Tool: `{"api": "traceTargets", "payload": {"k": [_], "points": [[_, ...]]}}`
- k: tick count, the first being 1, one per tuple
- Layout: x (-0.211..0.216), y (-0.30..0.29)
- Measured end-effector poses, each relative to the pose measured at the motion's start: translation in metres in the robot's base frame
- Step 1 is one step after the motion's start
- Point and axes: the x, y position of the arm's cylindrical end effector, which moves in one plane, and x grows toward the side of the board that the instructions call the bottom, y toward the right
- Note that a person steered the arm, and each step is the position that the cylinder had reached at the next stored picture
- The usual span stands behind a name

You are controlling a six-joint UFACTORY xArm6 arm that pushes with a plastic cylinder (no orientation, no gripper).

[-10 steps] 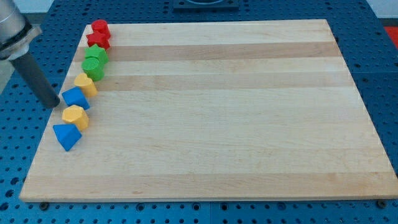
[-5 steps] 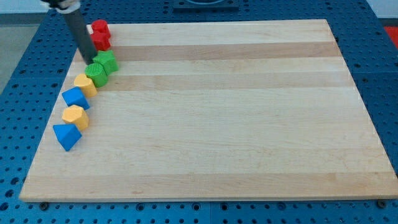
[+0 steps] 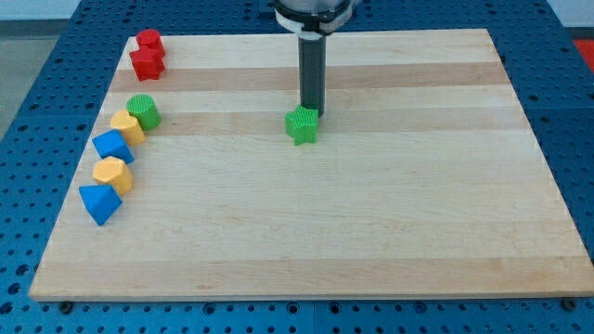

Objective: Move the green star towards the bottom right

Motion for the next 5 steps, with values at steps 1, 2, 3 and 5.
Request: {"api": "traceTargets", "payload": {"k": [1, 2, 3, 5], "points": [[-0.012, -0.015], [-0.046, -0.041], [-0.037, -0.076], [0.024, -0.062]]}}
